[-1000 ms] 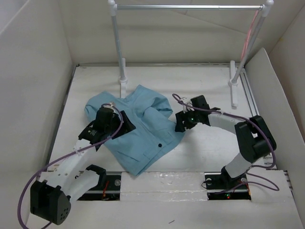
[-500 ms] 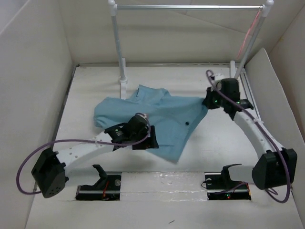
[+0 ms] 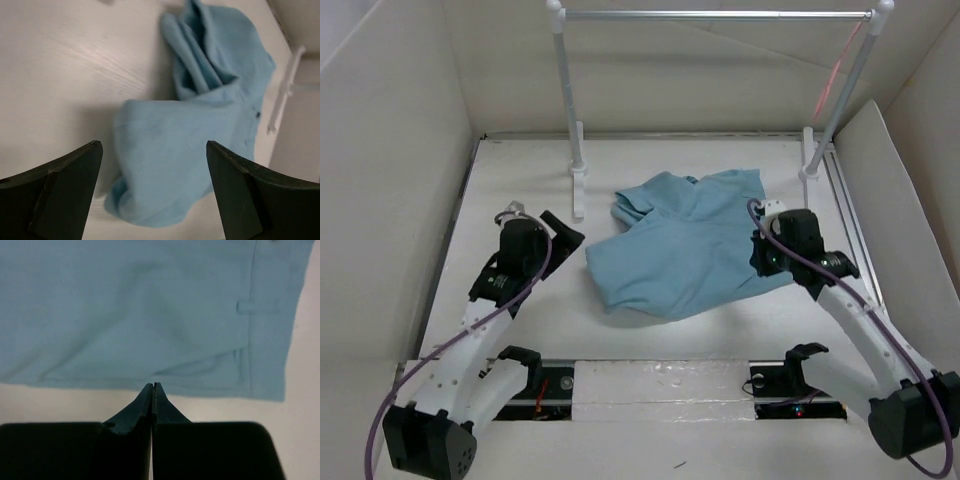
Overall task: Place the trousers on the hanger
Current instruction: Flatten out the trousers at the center of the board.
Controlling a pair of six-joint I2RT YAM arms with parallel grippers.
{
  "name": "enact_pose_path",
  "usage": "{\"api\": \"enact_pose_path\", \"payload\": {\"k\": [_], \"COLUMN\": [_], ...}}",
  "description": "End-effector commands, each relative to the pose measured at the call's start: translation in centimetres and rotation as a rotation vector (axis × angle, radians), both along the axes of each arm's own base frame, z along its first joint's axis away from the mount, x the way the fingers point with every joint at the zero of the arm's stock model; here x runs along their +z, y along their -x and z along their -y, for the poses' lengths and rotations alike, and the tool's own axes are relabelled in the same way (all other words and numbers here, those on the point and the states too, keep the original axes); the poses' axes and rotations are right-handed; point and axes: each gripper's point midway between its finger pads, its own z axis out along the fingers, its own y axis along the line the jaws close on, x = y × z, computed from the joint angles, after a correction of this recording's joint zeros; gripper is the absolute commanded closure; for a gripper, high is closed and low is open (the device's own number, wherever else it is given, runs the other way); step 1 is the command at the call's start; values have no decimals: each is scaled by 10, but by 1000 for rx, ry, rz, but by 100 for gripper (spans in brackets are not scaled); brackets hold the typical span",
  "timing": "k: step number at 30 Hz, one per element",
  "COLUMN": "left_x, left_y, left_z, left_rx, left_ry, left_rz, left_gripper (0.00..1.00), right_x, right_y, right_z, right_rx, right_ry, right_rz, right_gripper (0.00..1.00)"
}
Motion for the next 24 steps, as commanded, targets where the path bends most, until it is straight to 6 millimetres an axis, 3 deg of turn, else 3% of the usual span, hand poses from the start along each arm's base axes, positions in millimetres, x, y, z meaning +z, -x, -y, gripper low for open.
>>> {"api": "enact_pose_path", "payload": {"k": [1,2,3,5,8,10,13,17,18,20,21,22,23,24], "left_x": [-35,-51,-54,-83,-99,-86,-87,-95,-100,-101,-100,-98,-89,-84], "left_y": [30,40,40,58,59,45,37,38,34,30,24,22,14,13], "left_z": [-19,-15,-7,3,10,16,28,60,65,72,75,77,79,77], "left_rx": [37,17,10,-5,13,-10,-64,-186,-190,-201,-203,-208,-209,-214], "left_ry": [11,30,88,162,247,297,341,326,326,355,368,376,376,351], "left_rz": [-143,-201,-198,-287,-283,-174,-144,-184,-199,-195,-183,-175,-145,-134], "left_gripper": [18,17,17,17,17,17,15,14,14,17,22,30,57,76], "right_x": [-14,-36,-45,-59,-72,-74,-83,-91,-101,-110,-118,-120,-119,-117], "right_y": [41,56,62,67,58,42,20,-4,-6,-9,-9,-11,-17,-19], "right_z": [-5,-2,6,22,34,44,67,91,96,108,107,107,111,105], "right_rx": [-11,-40,-94,-204,-289,-337,-414,-485,-507,-551,-545,-544,-548,-522], "right_ry": [-81,-95,-77,-96,-146,-201,-219,-262,-270,-298,-321,-335,-357,-384], "right_rz": [-44,-109,-125,-138,-153,-137,-155,-147,-175,-184,-209,-205,-173,-169], "right_gripper": [97,86,70,28,17,16,15,15,16,24,32,62,81,95]}}
